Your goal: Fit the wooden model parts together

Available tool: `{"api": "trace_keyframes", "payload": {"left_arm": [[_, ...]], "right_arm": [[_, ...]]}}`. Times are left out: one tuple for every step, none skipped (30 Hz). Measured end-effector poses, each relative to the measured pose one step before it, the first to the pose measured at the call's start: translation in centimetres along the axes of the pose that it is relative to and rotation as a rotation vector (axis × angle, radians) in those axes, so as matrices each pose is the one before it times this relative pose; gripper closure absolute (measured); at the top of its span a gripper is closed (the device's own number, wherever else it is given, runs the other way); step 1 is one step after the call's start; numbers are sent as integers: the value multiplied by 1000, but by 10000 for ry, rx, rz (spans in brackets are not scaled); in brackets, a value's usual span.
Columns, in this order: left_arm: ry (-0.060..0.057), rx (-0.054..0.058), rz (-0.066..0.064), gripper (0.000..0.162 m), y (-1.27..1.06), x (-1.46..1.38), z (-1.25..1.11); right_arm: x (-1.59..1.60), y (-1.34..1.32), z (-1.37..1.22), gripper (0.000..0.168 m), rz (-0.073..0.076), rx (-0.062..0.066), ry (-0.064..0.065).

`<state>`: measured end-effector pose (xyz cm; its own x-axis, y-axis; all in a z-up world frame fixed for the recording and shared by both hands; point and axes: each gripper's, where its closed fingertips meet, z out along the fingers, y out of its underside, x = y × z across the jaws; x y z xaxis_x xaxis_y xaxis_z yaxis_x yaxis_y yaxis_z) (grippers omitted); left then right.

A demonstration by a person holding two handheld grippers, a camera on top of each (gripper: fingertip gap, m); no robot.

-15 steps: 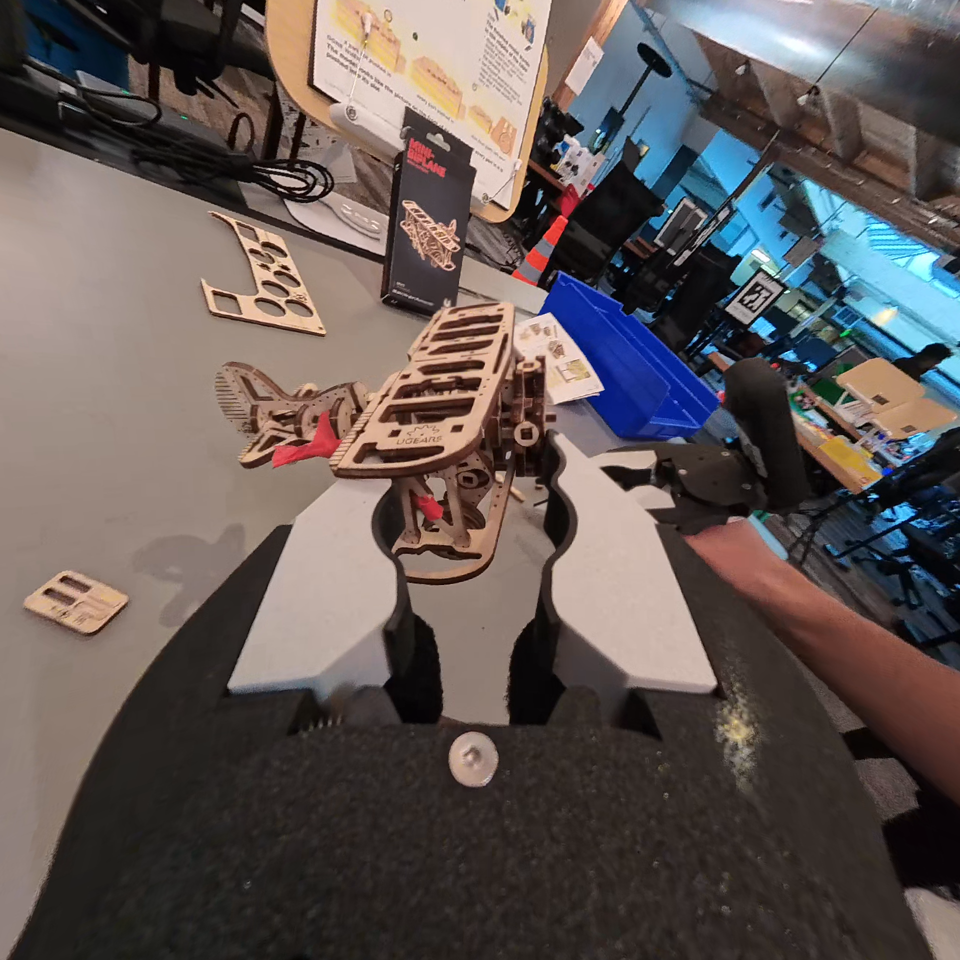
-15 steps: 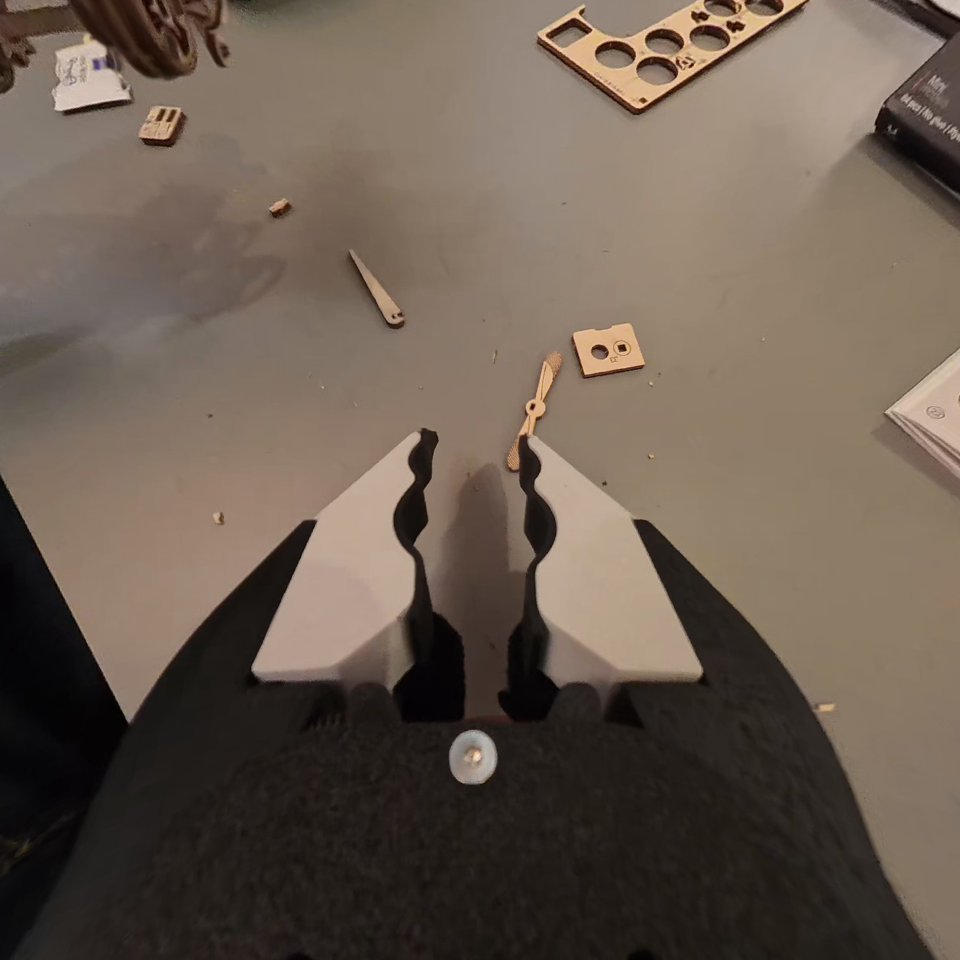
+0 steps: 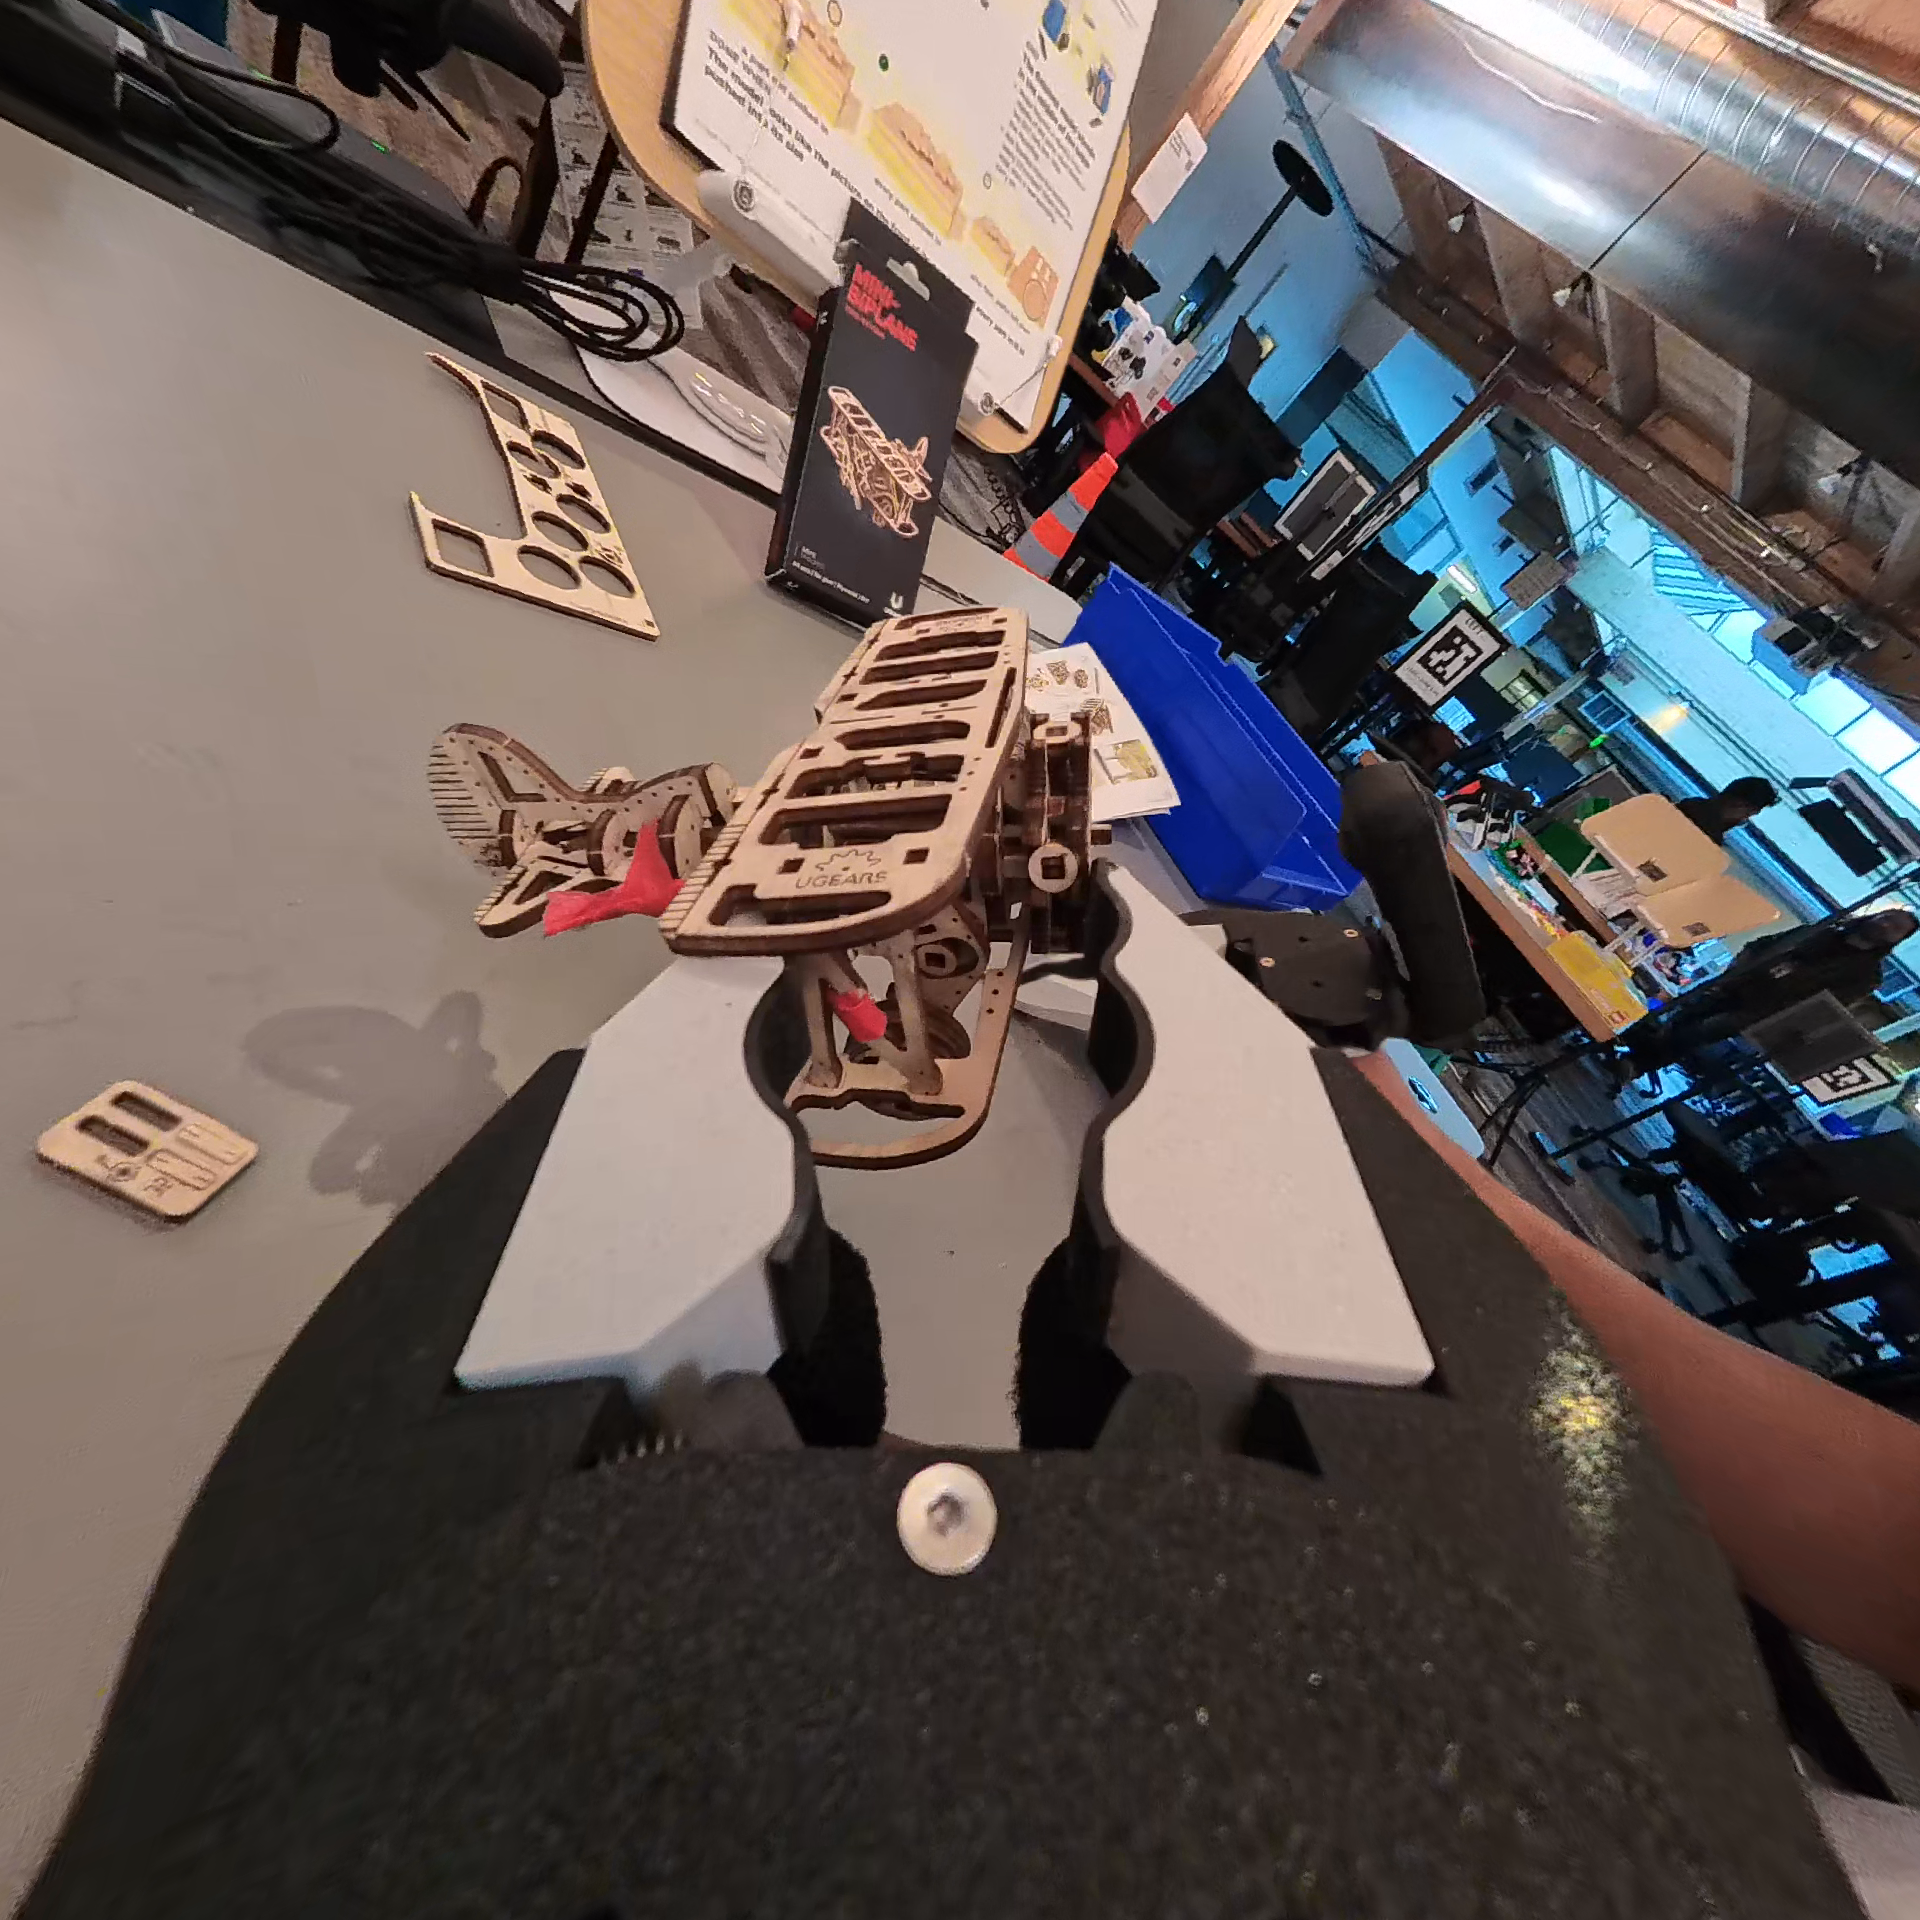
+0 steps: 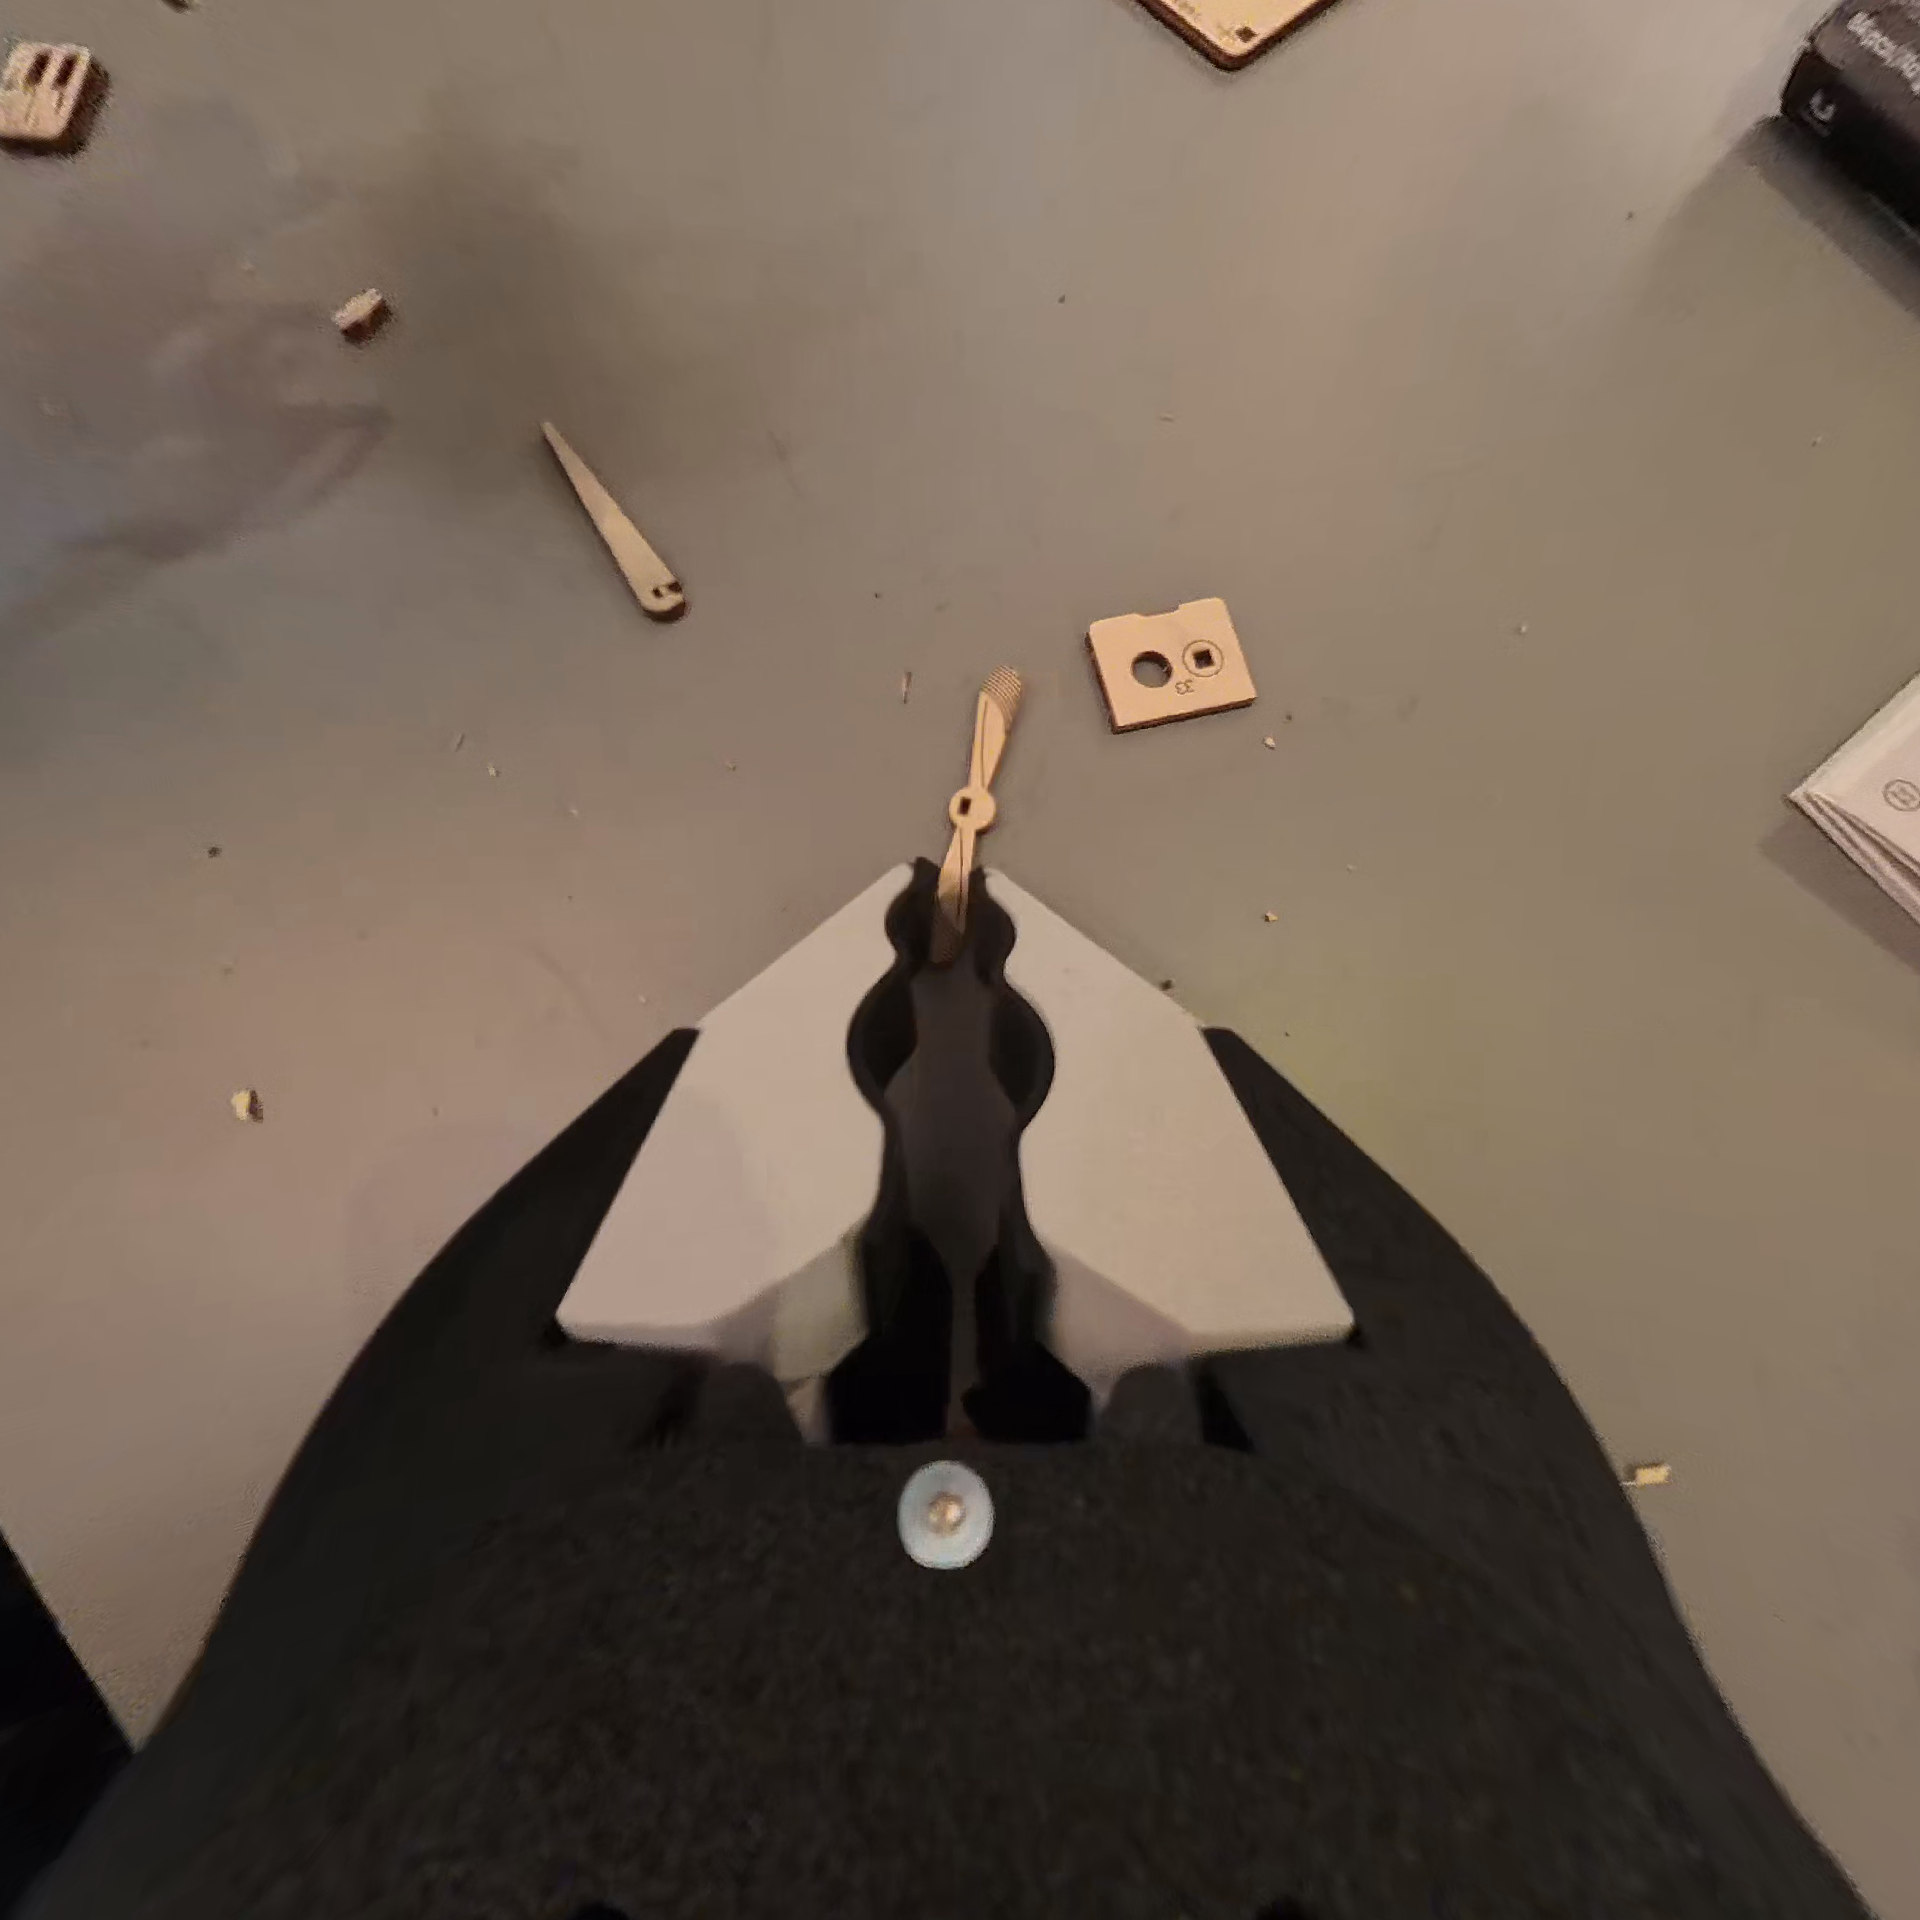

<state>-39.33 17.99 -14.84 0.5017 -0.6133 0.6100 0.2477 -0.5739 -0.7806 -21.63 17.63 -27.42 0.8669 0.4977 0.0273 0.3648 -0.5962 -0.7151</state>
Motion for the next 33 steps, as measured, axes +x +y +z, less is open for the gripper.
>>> {"api": "trace_keyframes", "payload": {"left_arm": [[22,5,-24,112,-52,-64,-23],[79,-3,-47,112,-31,34,2],[93,1,-65,112,-20,76,16],[57,10,-63,112,-11,56,45],[9,12,-40,112,13,18,36],[13,-14,-3,112,59,47,46],[2,-36,-13,112,92,47,61],[-11,18,-75,112,34,70,59],[65,72,-122,112,2,226,72],[155,57,-193,112,58,358,107],[213,24,-264,112,131,451,135],[255,37,-283,112,165,504,175],[291,43,-299,112,173,529,168],[244,38,-294,112,162,460,153],[250,55,-232,113,132,461,125],[234,31,-169,113,116,413,108],[148,13,-82,113,114,291,113],[20,4,14,113,74,104,58],[-72,-10,74,113,56,-42,0],[-167,4,117,112,-47,-202,-72],[-263,40,165,113,-142,-378,-146],[-330,6,202,112,-161,-530,-209],[-356,-22,221,112,-151,-600,-240],[-368,-32,220,112,-173,-619,-263],[-315,-48,234,112,-130,-543,-224],[-215,-51,215,112,-82,-403,-142],[-134,-31,154,112,-60,-263,-66],[-76,-8,85,112,-43,-133,5],[-19,-41,49,112,65,-4,56],[13,-75,33,112,170,85,89],[29,-90,16,112,222,149,111],[45,-93,6,112,225,178,110],[51,-68,14,112,160,190,108]], "right_arm": [[-138,65,-92,164,-318,-58,-92],[21,135,-162,164,-309,-89,10],[157,26,-255,164,-262,-26,98],[-287,-448,-436,164,-306,282,-185],[-65,-761,-648,164,-126,404,-16],[76,-1148,-838,164,75,510,64],[-599,-1749,-974,164,120,769,-323],[-1024,-2207,-994,164,173,944,-461],[-1286,-2218,-794,164,101,888,-431],[-1495,-1987,-493,164,-102,767,-389],[-1246,-1537,-181,164,-208,552,-154],[-989,-1077,42,164,-211,335,-44],[-529,-843,85,164,10,282,134],[-473,-848,7,164,238,351,40],[-625,-741,1,164,266,293,-117],[-568,-602,-5,164,91,225,-78],[-317,-298,48,164,-189,44,92],[-107,67,73,164,-355,-129,152],[167,10,-114,164,-353,11,198],[539,197,-240,164,-310,9,240],[747,905,-172,164,-252,-358,143],[485,1801,-17,164,-210,-835,-195],[-227,2178,-80,164,-292,-992,-690],[-1209,1959,-238,164,-483,-687,-1165],[-2121,2400,-256,164,-515,-882,-1598],[-1881,2693,-50,164,-260,-1153,-1337],[-700,2403,240,164,-136,-1017,-545],[-568,1711,278,164,-175,-689,-450],[-465,909,191,164,-104,-278,-352],[-317,489,58,164,-29,-105,-275],[-88,431,-33,163,18,-148,-159],[-137,447,-11,163,30,-142,-192],[-32,503,50,163,29,-150,-123]]}}
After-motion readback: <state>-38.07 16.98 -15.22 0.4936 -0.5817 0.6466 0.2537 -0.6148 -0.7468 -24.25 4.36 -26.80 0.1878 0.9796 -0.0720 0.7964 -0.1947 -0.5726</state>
